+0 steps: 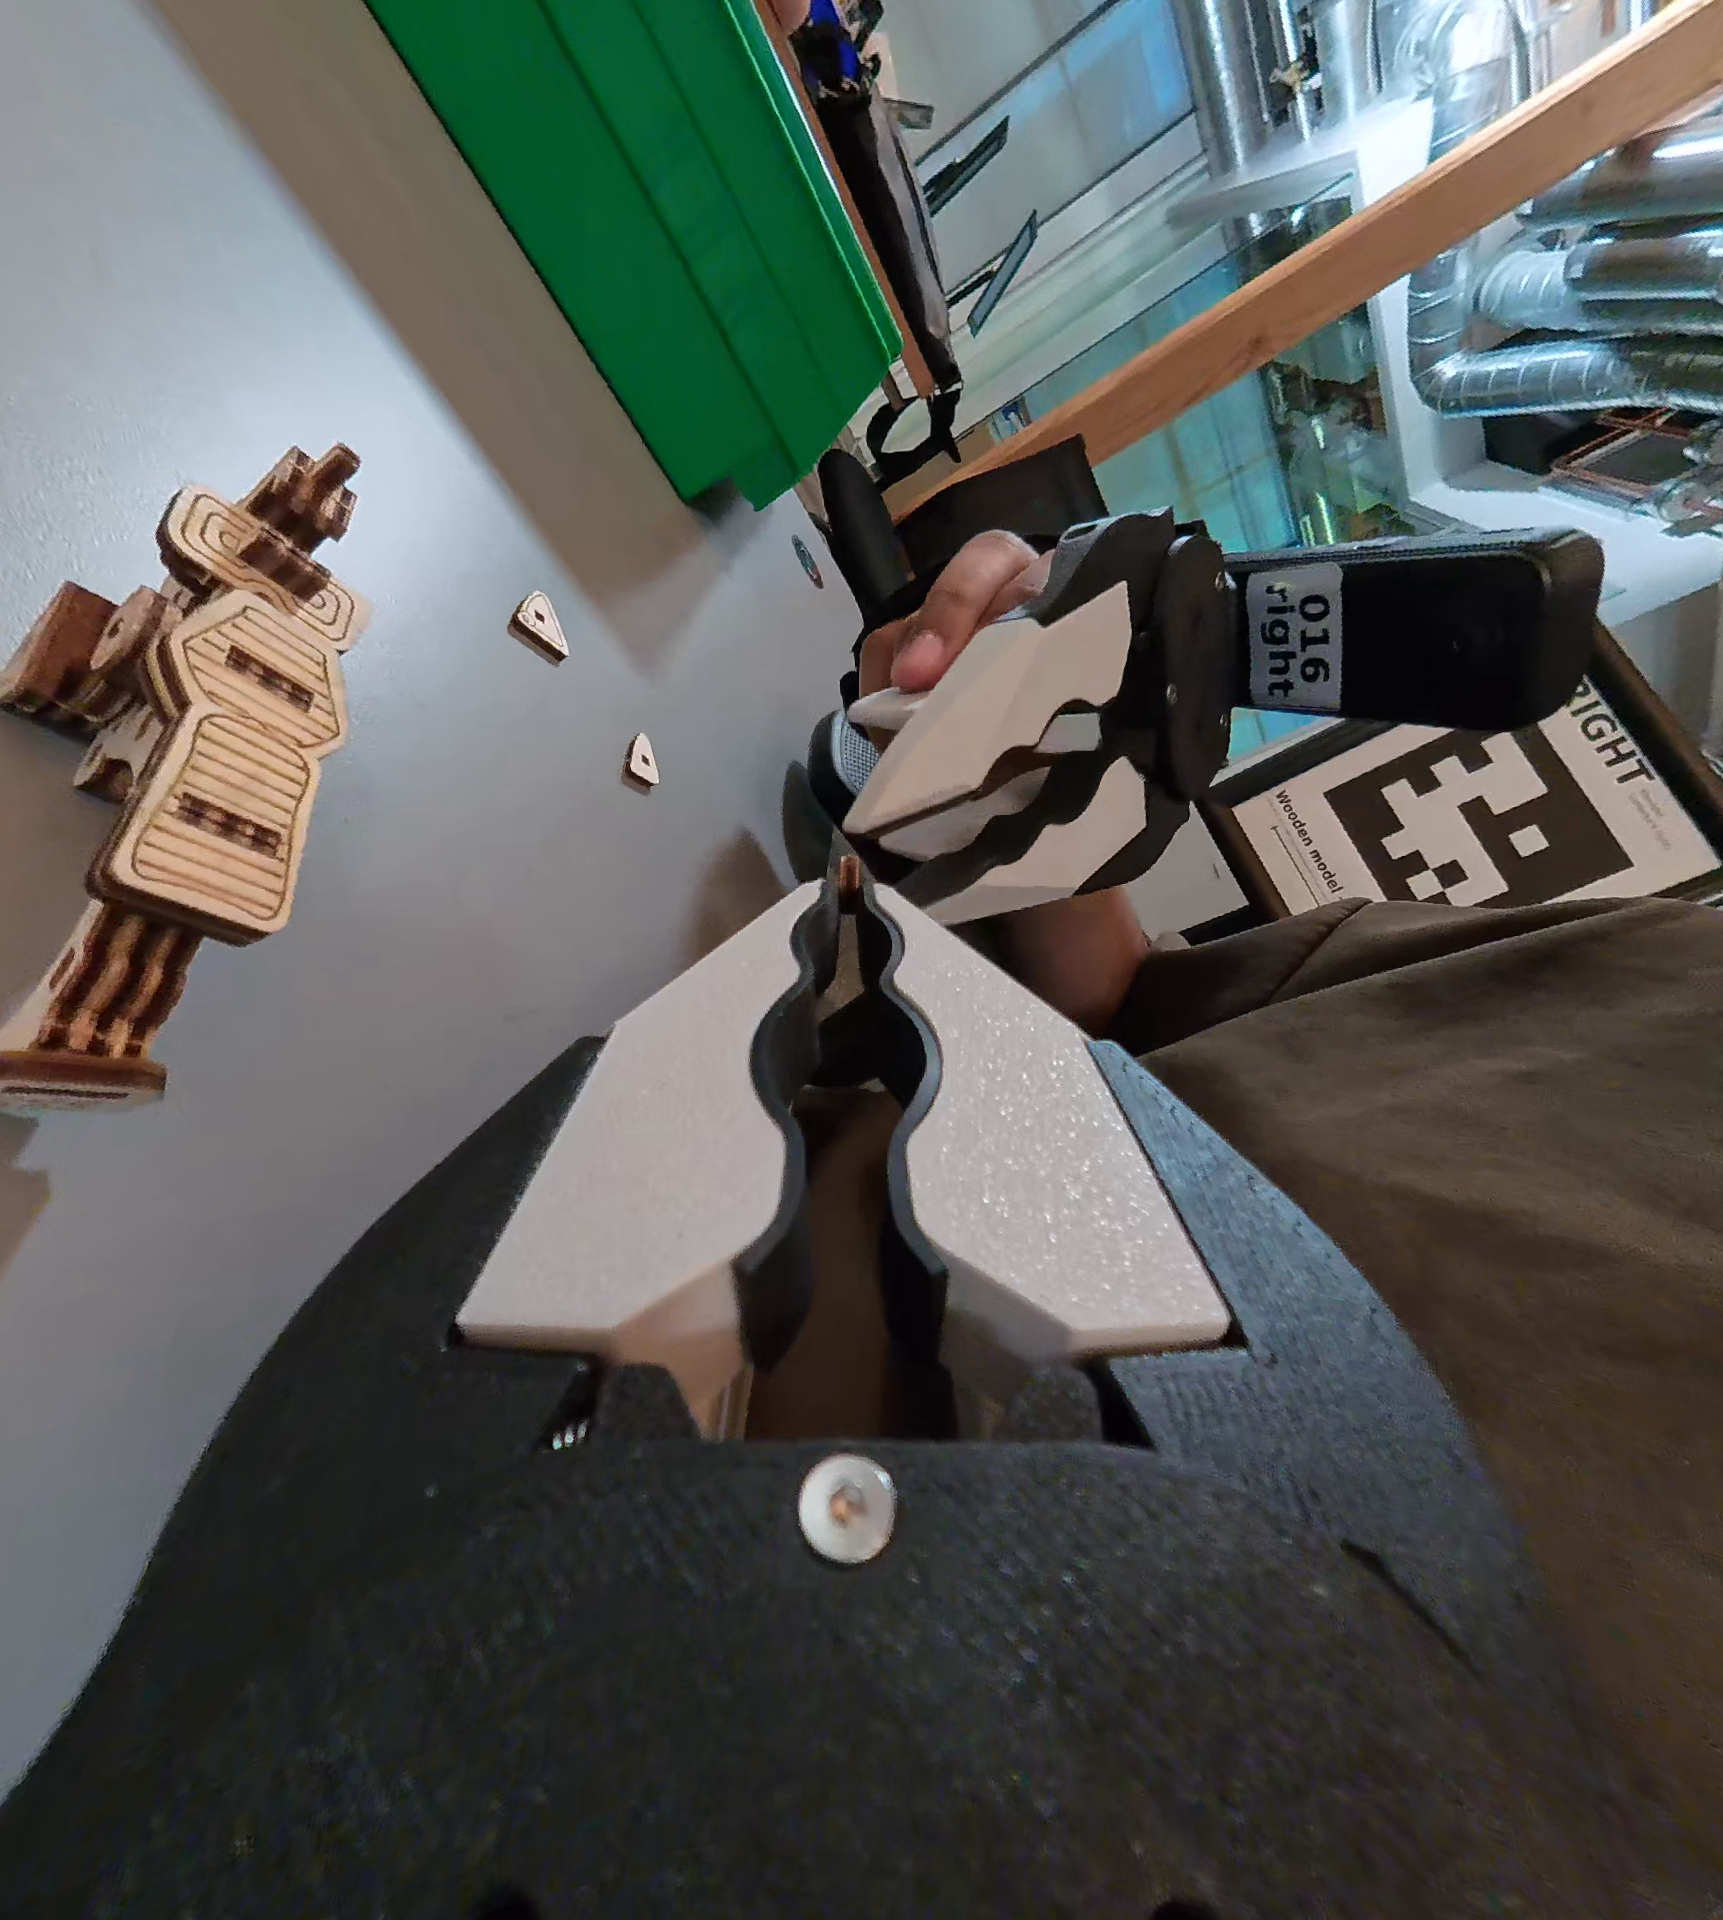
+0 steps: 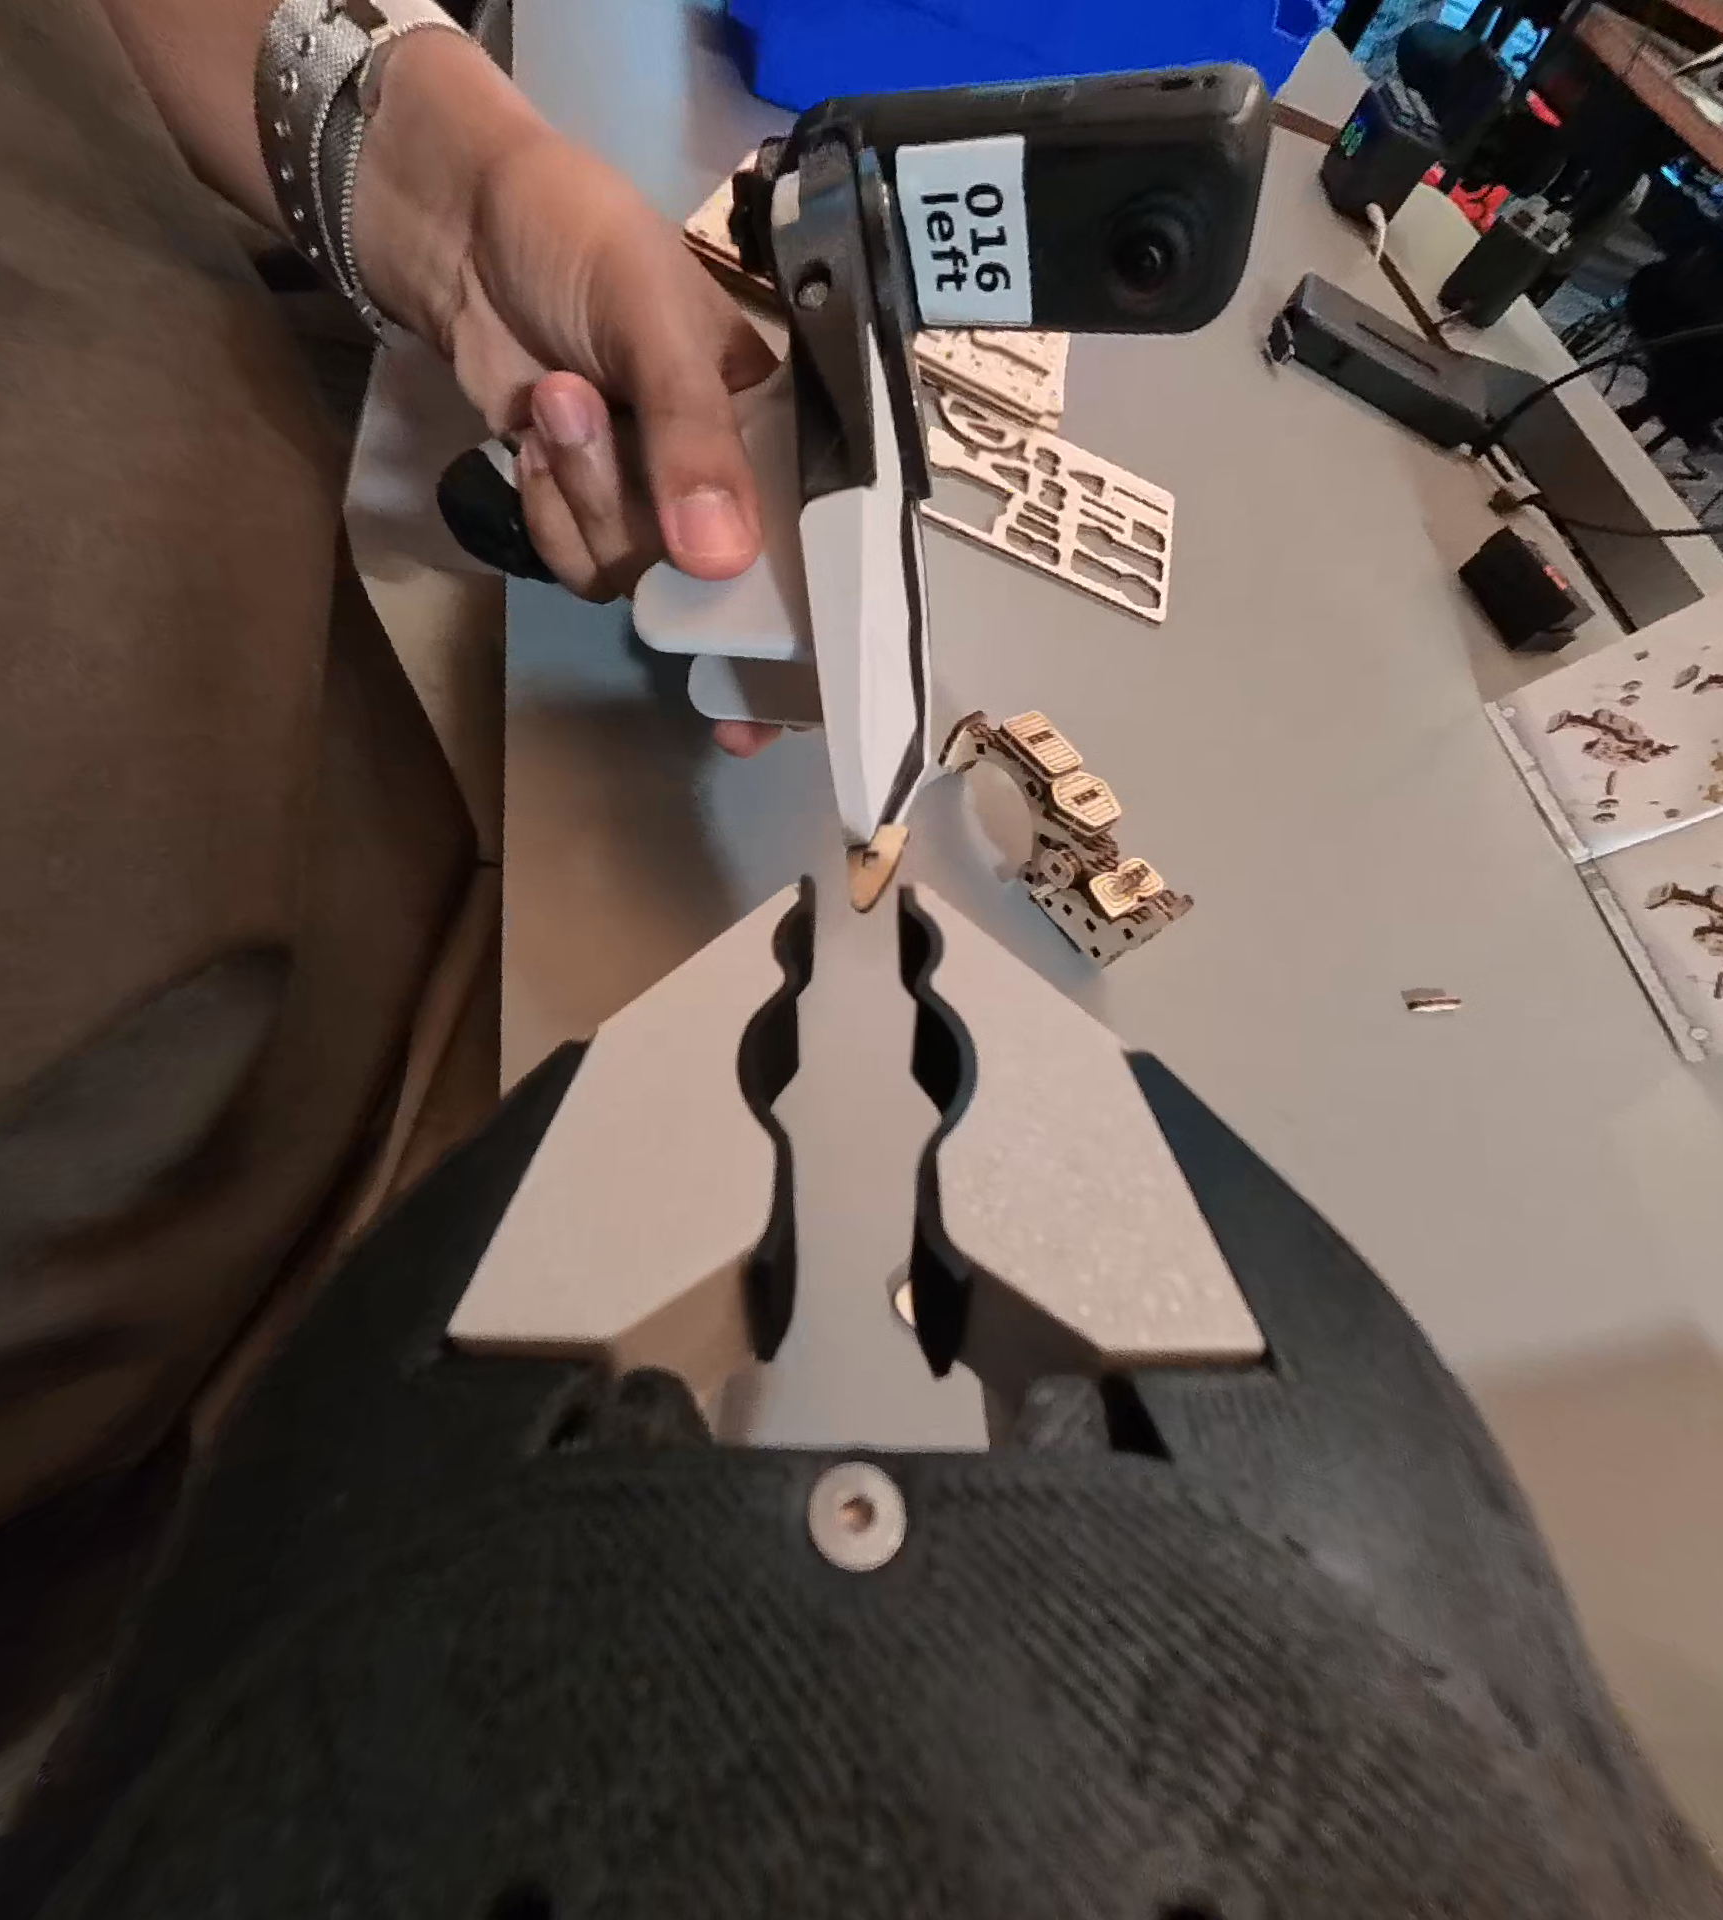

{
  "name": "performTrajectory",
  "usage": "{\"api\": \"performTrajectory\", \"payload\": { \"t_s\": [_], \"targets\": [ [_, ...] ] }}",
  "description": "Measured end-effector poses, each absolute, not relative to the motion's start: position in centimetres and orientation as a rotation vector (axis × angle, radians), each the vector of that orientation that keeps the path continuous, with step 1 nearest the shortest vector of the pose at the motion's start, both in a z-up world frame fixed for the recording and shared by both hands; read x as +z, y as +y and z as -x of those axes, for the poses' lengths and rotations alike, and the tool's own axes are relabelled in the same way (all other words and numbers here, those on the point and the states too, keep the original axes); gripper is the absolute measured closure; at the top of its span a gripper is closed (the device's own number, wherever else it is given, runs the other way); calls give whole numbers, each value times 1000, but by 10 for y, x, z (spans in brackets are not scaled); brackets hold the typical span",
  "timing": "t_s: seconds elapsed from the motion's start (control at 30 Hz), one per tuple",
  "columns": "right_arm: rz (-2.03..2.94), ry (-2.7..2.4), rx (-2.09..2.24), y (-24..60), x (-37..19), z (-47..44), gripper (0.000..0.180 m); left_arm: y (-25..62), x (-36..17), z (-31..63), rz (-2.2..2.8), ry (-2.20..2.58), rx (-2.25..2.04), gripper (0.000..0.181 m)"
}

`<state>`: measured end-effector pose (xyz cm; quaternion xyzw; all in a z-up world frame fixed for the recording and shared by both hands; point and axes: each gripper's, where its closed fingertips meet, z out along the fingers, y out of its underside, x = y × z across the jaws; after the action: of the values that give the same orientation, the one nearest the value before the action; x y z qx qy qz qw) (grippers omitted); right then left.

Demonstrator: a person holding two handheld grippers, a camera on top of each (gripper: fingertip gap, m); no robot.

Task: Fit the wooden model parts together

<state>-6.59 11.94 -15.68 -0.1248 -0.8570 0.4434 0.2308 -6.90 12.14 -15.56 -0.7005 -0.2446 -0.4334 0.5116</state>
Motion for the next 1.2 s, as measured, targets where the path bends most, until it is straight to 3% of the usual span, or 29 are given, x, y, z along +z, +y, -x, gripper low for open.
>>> {"api": "performTrajectory", "payload": {
  "t_s": [0.47, 0.67, 0.8, 0.97, 1.07, 1.2],
  "targets": [
    [357, -2396, 1177, 115, -167, 67, 172, 120, -156, 80, 1638, -648, -1043, 181],
    [350, -2313, 1133, 116, -163, 77, 147, 122, -158, 76, 1641, -649, -1076, 181],
    [289, -2324, 1071, 111, -168, 75, 161, 122, -159, 74, 1640, -653, -1093, 181],
    [292, -2316, 1068, 111, -168, 76, 161, 122, -157, 76, 1610, -665, -1098, 181],
    [374, -2288, 1127, 114, -161, 82, 161, 122, -143, 82, 1509, -662, -1111, 160],
    [672, -2292, 1459, 116, -150, 86, 161, 118, -130, 90, 1475, -590, -1008, 158]
  ]
}}
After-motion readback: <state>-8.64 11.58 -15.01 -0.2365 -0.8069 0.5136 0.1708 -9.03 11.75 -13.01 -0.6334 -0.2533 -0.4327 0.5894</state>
